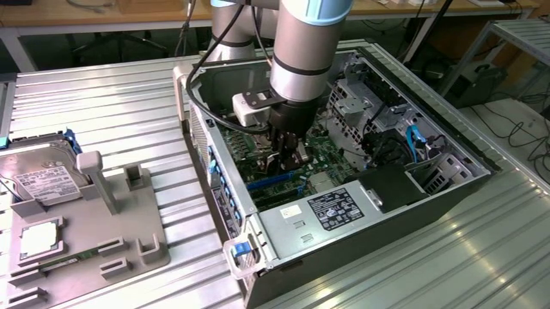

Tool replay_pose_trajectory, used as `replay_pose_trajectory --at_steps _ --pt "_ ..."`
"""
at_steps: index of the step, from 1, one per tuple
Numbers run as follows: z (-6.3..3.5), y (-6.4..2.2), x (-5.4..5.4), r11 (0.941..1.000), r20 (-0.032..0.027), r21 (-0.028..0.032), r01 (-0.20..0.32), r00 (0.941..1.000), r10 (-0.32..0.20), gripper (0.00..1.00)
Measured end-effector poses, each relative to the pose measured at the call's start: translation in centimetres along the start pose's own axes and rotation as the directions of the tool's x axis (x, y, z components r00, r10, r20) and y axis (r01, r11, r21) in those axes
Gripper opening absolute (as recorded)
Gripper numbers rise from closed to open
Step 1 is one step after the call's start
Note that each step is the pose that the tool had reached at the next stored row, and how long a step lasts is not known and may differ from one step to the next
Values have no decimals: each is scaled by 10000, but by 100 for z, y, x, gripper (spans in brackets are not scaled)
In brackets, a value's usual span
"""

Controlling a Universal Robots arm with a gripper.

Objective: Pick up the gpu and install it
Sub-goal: 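Insert the gpu into the slot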

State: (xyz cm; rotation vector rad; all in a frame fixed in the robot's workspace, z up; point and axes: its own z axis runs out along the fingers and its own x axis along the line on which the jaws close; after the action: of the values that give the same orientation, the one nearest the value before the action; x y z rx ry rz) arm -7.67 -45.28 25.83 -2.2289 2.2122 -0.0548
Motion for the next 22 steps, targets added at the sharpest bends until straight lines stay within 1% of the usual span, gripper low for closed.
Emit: replay_pose_trajectory --at_steps 7,16,22 --pt "24 20 -1 10000 1 1 2 10000 -2 28" --pt "90 25 -3 10000 0 -5 1 10000 -1 28" --pt "97 24 -3 10000 3 -3 1 10000 -1 28"
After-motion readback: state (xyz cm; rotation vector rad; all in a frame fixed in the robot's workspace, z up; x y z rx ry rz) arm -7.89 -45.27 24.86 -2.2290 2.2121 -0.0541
